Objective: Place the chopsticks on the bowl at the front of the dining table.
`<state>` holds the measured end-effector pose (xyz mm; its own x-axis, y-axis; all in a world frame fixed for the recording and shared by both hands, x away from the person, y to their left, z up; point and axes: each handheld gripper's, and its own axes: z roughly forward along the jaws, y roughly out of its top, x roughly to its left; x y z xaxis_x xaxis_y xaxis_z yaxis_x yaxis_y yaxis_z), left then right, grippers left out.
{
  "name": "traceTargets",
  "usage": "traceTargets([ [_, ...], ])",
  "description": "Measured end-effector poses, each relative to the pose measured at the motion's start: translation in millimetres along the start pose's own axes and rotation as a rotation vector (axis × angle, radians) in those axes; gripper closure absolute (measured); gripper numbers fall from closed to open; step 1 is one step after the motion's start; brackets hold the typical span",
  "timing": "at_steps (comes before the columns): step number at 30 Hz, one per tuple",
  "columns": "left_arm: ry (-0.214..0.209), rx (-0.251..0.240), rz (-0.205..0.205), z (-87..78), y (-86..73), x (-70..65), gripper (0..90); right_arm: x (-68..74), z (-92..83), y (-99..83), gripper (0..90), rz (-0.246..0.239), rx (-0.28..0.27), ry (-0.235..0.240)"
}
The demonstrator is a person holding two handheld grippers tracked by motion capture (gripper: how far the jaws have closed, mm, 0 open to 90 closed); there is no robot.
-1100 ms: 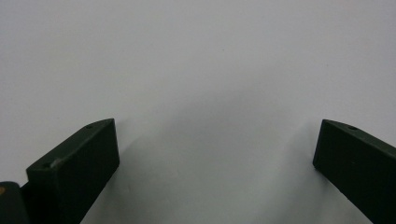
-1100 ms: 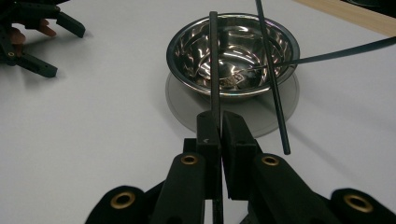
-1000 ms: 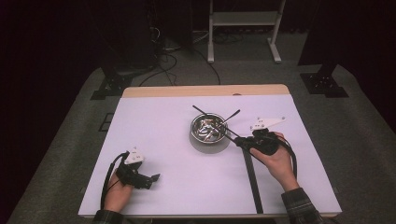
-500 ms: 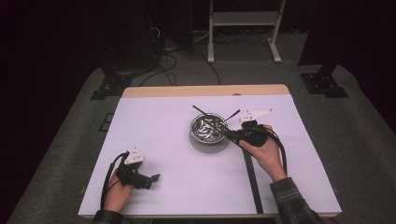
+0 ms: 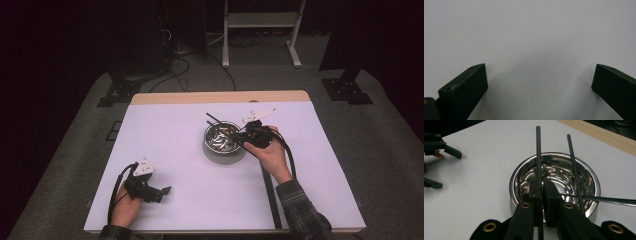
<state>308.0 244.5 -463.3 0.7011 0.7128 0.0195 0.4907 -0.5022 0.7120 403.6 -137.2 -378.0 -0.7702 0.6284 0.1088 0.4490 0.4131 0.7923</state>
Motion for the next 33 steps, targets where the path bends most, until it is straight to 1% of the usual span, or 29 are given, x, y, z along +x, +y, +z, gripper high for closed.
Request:
traceTargets([
  [8,0.0,0.002,0.002,-0.1,0.0,0.1,0.0,-4.9,20.1,8.9,85.4,0.01,0.013,0.0],
  [9,0.0,0.002,0.002,-0.1,0.0,0.2,0.0,-5.5,23.0,10.4,85.4,0.017,0.014,0.0],
  [15,-0.001,0.002,0.0,-0.1,0.0,0.1,0.0,-7.9,36.9,16.4,85.4,0.015,0.025,-0.006],
  [18,-0.001,0.002,-0.001,-0.1,0.0,0.0,0.0,-8.8,43.3,18.3,85.5,0.021,0.03,-0.008],
  [23,-0.001,0.001,0.0,-0.1,0.0,0.0,0.0,-9.1,52.5,20.7,85.4,0.029,0.035,-0.007],
  [26,-0.001,0.002,0.001,-0.1,0.0,0.0,0.0,-8.7,57.8,21.3,85.4,0.021,0.049,-0.022],
  [33,-0.001,0.0,-0.002,0.0,-0.1,-0.1,0.0,-10.6,65.1,21.6,85.4,0.02,0.055,-0.025],
])
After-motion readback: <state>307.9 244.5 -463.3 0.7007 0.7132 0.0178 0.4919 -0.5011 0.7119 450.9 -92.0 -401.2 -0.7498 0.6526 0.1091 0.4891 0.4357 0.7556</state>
